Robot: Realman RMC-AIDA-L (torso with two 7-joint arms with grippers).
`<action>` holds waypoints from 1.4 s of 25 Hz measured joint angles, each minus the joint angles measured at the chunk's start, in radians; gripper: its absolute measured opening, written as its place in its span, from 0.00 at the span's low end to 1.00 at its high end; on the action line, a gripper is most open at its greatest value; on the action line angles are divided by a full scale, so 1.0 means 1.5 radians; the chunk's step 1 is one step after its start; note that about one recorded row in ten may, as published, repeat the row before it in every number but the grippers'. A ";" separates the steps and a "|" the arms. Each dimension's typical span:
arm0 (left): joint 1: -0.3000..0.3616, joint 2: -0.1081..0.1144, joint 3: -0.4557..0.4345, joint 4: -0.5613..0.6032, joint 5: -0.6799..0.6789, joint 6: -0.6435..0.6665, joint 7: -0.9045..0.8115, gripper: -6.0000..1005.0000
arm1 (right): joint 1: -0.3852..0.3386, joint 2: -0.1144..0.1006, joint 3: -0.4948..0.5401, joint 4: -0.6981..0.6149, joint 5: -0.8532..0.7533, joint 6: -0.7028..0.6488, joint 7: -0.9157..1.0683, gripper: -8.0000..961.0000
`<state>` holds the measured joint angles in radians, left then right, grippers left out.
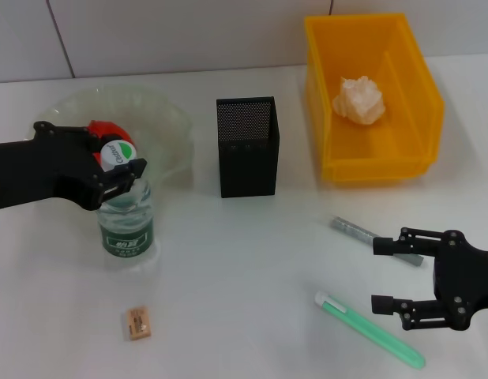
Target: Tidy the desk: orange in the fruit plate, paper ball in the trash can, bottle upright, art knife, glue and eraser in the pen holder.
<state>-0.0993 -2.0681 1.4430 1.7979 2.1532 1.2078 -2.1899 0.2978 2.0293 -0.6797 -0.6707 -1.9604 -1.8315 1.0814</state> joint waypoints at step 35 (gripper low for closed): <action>0.005 0.001 -0.070 -0.001 -0.093 0.013 0.061 0.74 | 0.000 0.002 0.001 -0.003 0.002 -0.005 0.013 0.83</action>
<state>-0.0924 -2.0663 1.3381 1.7969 2.0131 1.2266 -2.0989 0.2974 2.0328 -0.6789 -0.6759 -1.9576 -1.8385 1.1016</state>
